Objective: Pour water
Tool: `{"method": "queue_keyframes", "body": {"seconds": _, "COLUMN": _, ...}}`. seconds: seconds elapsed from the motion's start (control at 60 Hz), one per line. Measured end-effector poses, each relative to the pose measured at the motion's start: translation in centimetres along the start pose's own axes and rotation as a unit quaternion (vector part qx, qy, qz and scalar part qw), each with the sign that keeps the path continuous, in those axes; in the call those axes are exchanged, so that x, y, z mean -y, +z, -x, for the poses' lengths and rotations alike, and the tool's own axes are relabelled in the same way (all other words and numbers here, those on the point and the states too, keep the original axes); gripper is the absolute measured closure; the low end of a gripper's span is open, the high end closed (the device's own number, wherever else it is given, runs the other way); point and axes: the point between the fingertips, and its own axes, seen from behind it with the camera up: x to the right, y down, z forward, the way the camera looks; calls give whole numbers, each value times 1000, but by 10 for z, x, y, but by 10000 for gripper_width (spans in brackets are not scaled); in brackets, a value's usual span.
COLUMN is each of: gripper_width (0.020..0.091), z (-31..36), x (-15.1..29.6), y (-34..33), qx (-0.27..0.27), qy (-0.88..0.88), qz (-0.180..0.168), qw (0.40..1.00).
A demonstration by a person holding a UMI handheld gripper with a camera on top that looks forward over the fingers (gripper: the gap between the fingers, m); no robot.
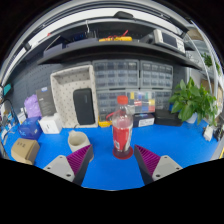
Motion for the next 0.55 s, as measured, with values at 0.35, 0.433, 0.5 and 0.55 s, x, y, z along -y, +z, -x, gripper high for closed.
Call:
{"method": "queue_keyframes", "body": {"seconds": 0.35, "gripper_width": 254, "z": 52, "x": 46, "y": -41, "qx": 41, "qy": -19, "qz": -16, "qw": 999}}
{"method": "queue_keyframes", "body": {"seconds": 0.433, "gripper_width": 259, "z": 57, "x": 43, "y": -45, "qx": 43, "qy": -31, "qz": -14, "qw": 998}}
{"method": "queue_keyframes", "body": {"seconds": 0.5, "gripper_width": 259, "z": 60, "x": 40, "y": -46, "qx": 48, "qy": -38, "qz": -11, "qw": 998}}
{"method": "queue_keyframes", "body": {"seconds": 0.55, "gripper_width": 261, "z": 62, "x": 38, "y": -46, "qx": 50, "qy": -42, "qz": -7, "qw": 998}}
